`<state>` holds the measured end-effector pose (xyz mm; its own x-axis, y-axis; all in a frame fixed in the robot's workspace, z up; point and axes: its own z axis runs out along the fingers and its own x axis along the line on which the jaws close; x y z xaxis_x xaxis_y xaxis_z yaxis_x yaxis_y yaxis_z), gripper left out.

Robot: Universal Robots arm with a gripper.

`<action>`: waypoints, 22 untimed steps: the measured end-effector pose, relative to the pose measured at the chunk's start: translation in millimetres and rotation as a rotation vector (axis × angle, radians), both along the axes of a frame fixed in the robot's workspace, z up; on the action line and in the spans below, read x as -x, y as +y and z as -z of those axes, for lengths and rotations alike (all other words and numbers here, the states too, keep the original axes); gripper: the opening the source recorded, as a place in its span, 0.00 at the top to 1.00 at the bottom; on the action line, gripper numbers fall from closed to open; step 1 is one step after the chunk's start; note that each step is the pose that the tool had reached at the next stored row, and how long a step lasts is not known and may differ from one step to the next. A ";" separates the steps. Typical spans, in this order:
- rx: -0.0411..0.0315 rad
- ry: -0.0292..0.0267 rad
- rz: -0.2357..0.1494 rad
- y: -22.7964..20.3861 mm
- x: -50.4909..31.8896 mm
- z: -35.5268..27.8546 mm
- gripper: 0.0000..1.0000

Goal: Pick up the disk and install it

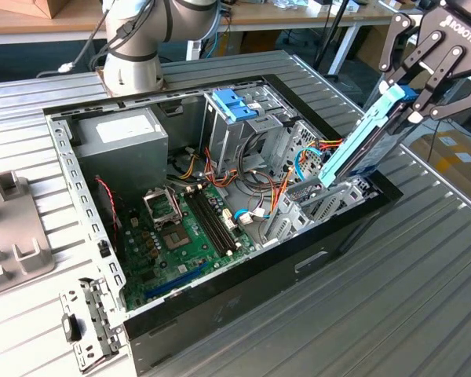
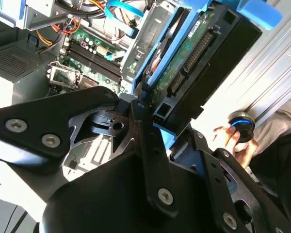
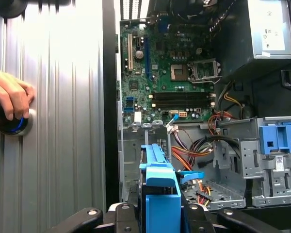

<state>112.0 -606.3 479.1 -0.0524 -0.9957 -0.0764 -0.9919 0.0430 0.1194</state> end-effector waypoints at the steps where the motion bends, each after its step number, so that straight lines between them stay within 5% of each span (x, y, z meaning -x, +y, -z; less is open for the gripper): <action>1: -0.0009 -0.0003 0.000 0.0 4.6 0.0 0.63; 15: -0.0056 -0.0010 0.000 0.0 40.5 1.5 0.63; 22: -0.0076 -0.0010 -0.009 5.2 39.8 6.9 0.63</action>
<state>72.3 -601.0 472.2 -0.0436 -0.9955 -0.0840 -0.9924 0.0334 0.1187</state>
